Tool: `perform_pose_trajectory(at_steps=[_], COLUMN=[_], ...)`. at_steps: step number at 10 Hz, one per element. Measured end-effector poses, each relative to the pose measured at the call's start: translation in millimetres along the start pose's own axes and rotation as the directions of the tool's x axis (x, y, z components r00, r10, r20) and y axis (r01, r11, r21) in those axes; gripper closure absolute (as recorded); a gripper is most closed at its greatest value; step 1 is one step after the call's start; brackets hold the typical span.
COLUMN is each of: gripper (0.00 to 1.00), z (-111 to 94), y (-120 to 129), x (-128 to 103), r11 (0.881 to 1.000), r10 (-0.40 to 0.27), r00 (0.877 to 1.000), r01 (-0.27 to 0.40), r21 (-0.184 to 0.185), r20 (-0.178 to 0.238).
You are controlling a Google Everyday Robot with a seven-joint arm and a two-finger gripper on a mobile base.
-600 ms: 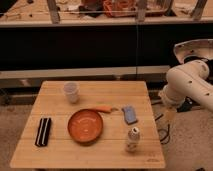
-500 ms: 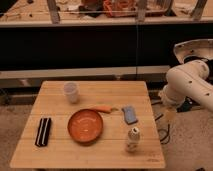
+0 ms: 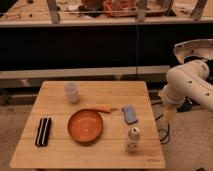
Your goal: Knock the bottle over
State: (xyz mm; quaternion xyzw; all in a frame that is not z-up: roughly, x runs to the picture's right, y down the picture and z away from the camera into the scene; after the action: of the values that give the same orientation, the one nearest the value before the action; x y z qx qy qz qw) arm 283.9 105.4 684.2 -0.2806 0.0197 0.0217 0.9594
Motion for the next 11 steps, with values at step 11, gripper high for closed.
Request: perform_pose_trajectory(at_steps=[11], gripper=[0.2], z=[9], y=[29], x=[-29], r11=[0.998], r10=[-0.056], r00=[0.998], r01=[0.056], r21=[-0.015], r20=[0.003])
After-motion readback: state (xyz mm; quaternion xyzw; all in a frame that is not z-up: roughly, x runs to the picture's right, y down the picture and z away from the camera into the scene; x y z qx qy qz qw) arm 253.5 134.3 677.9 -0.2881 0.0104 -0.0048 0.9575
